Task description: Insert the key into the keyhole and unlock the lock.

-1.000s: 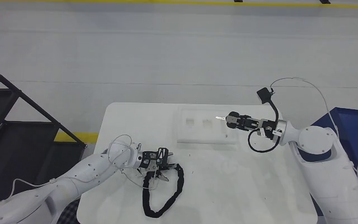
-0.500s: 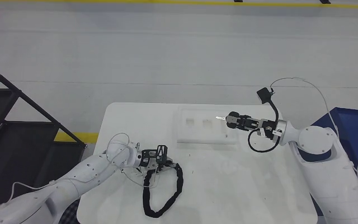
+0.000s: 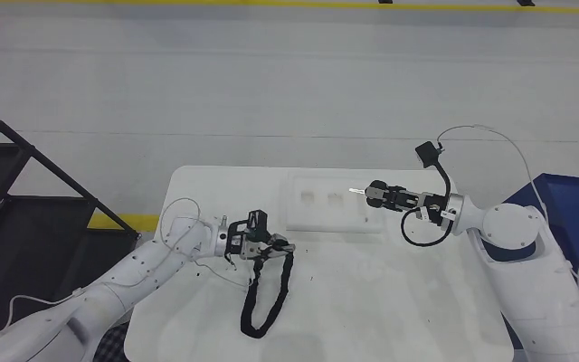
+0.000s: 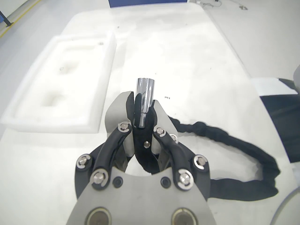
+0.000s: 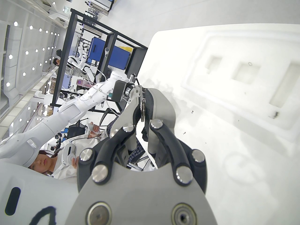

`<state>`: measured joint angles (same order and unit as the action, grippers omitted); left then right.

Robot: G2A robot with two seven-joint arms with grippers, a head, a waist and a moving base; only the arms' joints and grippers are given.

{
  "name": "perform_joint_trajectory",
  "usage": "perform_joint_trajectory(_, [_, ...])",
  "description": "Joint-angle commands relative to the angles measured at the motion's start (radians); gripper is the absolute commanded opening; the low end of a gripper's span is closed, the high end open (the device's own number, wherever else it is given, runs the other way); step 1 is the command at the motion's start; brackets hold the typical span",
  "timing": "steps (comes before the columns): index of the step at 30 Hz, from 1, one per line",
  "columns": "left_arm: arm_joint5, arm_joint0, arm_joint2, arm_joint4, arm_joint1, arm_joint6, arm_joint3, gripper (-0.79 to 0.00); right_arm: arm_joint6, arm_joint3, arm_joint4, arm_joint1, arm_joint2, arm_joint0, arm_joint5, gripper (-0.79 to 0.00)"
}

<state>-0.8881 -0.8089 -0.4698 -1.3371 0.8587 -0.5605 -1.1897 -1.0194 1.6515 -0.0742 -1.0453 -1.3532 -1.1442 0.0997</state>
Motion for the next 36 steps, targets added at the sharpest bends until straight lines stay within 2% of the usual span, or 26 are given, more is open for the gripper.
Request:
perform_joint_trajectory(1, [-0.024, 0.005, -0.011, 0.02, 0.004, -0.03, -0.005, -0.785, 0.009, 0.01, 0.006, 0.0, 0.005, -0.006, 0.0, -0.785])
perform_joint_trajectory(8, [-0.084, 0.038, -0.033, 0.042, 0.03, -0.097, -0.029, -0.785, -0.119, 0.125, 0.091, 0.013, 0.027, 0.009, -0.038, -0.785])
perform_joint_trajectory(11, [-0.097, 0.048, -0.041, 0.043, 0.041, -0.13, -0.038, -0.785, -0.193, 0.176, 0.104, 0.02, 0.025, 0.019, -0.081, -0.785])
perform_joint_trajectory(18, [-0.124, 0.07, -0.043, 0.053, 0.07, -0.247, -0.047, -0.785, -0.285, 0.263, 0.085, 0.033, 0.008, 0.03, -0.187, -0.785])
perform_joint_trajectory(25, [-0.124, 0.103, -0.009, 0.081, 0.099, -0.247, -0.067, -0.785, -0.319, 0.339, 0.095, 0.043, 0.005, 0.037, -0.198, -0.785])
perform_joint_trajectory(31, [-0.124, 0.145, 0.054, 0.133, 0.127, -0.247, -0.044, -0.785, -0.295, 0.378, 0.128, 0.05, 0.005, 0.031, -0.14, -0.785])
perform_joint_trajectory(36, [-0.124, 0.147, 0.057, 0.138, 0.129, -0.247, -0.041, -0.785, -0.29, 0.378, 0.128, 0.05, 0.004, 0.029, -0.136, -0.785])
